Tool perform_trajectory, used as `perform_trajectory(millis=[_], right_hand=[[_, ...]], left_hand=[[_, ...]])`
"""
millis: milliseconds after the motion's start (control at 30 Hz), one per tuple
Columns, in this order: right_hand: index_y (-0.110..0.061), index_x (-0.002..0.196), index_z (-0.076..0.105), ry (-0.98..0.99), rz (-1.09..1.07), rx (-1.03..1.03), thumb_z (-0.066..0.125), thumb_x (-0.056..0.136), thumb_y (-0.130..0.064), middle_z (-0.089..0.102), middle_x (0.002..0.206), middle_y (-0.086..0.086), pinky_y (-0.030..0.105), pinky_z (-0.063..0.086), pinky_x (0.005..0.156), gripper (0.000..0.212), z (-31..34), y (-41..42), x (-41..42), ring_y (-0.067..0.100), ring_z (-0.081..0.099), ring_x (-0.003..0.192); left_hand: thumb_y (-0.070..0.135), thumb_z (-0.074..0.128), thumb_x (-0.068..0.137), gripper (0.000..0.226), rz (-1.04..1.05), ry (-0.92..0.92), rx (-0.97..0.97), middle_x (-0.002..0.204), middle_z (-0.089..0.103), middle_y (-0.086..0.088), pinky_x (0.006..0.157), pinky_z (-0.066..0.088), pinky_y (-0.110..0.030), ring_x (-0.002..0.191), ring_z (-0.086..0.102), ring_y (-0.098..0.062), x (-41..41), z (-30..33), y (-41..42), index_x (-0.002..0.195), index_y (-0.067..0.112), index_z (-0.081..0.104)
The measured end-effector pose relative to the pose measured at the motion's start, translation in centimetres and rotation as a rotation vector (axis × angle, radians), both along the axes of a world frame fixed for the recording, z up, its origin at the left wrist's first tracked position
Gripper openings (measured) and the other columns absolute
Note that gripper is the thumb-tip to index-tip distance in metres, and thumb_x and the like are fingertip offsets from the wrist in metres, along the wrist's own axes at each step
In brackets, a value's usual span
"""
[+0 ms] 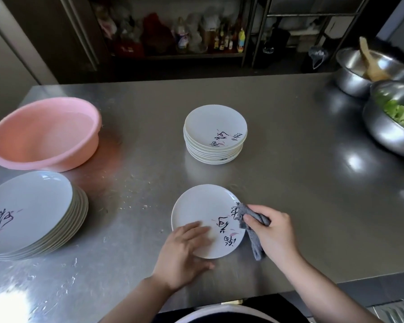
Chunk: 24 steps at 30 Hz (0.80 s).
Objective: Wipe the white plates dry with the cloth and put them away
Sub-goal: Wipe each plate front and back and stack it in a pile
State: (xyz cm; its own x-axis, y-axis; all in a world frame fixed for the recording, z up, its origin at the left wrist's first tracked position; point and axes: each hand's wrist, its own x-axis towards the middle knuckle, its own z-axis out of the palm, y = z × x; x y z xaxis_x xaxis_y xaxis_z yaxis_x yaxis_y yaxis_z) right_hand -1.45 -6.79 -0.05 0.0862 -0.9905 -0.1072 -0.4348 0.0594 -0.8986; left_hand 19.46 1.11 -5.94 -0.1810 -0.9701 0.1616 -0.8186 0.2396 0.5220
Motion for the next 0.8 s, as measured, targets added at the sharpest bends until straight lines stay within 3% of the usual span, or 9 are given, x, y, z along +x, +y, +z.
perform_trajectory(millis=[133,233,300,400,467,533,567,667,800], right_hand=[[-0.052,0.07,0.069,-0.05,-0.031,-0.043,0.071,0.078,0.002,0.072,0.078,-0.02,0.017,0.051,0.069,0.055,0.0,0.3,-0.1,-0.005,0.066,0.072],[-0.055,0.072,0.069,-0.066,-0.014,-0.07,0.072,0.078,0.002,0.071,0.076,-0.023,0.013,0.049,0.067,0.058,0.6,0.3,0.1,-0.007,0.064,0.071],[-0.058,0.072,0.068,-0.088,-0.028,-0.095,0.072,0.077,0.003,0.07,0.076,-0.027,0.007,0.047,0.066,0.061,1.6,0.1,0.0,-0.01,0.064,0.071],[-0.055,0.077,0.07,-0.131,-0.073,-0.156,0.072,0.077,0.001,0.072,0.077,-0.022,0.009,0.049,0.064,0.057,3.2,-0.6,-0.5,-0.009,0.064,0.068],[-0.049,0.082,0.072,-0.214,-0.083,-0.185,0.072,0.079,0.0,0.073,0.077,-0.014,0.018,0.054,0.063,0.049,4.7,-1.2,-0.3,-0.003,0.064,0.066],[-0.041,0.086,0.074,-0.32,-0.06,-0.208,0.071,0.08,0.002,0.075,0.079,-0.01,0.017,0.053,0.063,0.044,6.6,-2.1,0.6,-0.001,0.066,0.068],[-0.038,0.086,0.075,-0.348,-0.034,-0.223,0.07,0.08,0.003,0.075,0.079,-0.009,0.013,0.051,0.063,0.041,7.7,-2.6,1.2,-0.001,0.067,0.069],[-0.033,0.088,0.075,-0.326,0.055,-0.288,0.069,0.08,0.006,0.074,0.084,-0.012,0.008,0.048,0.068,0.04,10.4,-3.6,3.0,-0.001,0.068,0.076],[-0.034,0.094,0.073,-0.1,0.119,-0.483,0.073,0.078,0.0,0.068,0.095,-0.025,0.005,0.041,0.081,0.038,13.2,-4.7,5.1,-0.006,0.059,0.096]], left_hand=[[0.051,0.09,0.051,0.057,-0.027,-0.013,-0.033,0.114,0.071,0.011,0.084,0.054,-0.026,0.108,0.067,-0.014,-0.6,-0.2,-0.2,0.099,0.024,0.078],[0.053,0.07,0.077,0.034,-0.05,-0.089,-0.159,0.118,0.07,0.011,0.086,0.054,-0.026,0.11,0.066,-0.013,-0.4,-0.1,-0.2,0.097,0.027,0.078],[0.049,0.055,0.088,0.033,-0.031,-0.072,-0.247,0.117,0.07,0.01,0.085,0.054,-0.023,0.11,0.066,-0.01,-0.2,0.8,-0.3,0.099,0.027,0.078],[0.048,0.05,0.092,0.031,0.144,0.077,-0.278,0.092,0.074,0.019,0.069,0.051,-0.015,0.087,0.069,0.002,-0.1,3.5,-0.9,0.093,0.031,0.076],[0.064,0.046,0.087,0.04,0.42,0.278,-0.161,0.058,0.053,0.011,0.05,0.037,-0.016,0.052,0.049,-0.003,0.3,6.0,-2.1,0.073,0.03,0.061],[0.068,0.052,0.08,0.051,0.659,0.637,-0.043,0.052,0.036,0.008,0.048,0.027,-0.02,0.05,0.032,-0.006,0.9,8.6,-3.4,0.063,0.02,0.045],[0.062,0.058,0.082,0.051,0.733,0.833,-0.006,0.053,0.043,0.008,0.052,0.03,-0.02,0.053,0.038,-0.008,1.3,9.6,-3.9,0.061,0.015,0.05],[0.042,0.061,0.09,0.042,0.75,1.262,0.077,0.08,0.072,-0.008,0.068,0.045,-0.032,0.068,0.062,-0.019,1.8,12.4,-4.7,0.081,0.003,0.072],[0.038,0.055,0.094,0.037,0.622,1.486,0.042,0.107,0.073,-0.017,0.086,0.05,-0.042,0.097,0.071,-0.028,2.0,15.8,-5.3,0.098,0.007,0.074]])
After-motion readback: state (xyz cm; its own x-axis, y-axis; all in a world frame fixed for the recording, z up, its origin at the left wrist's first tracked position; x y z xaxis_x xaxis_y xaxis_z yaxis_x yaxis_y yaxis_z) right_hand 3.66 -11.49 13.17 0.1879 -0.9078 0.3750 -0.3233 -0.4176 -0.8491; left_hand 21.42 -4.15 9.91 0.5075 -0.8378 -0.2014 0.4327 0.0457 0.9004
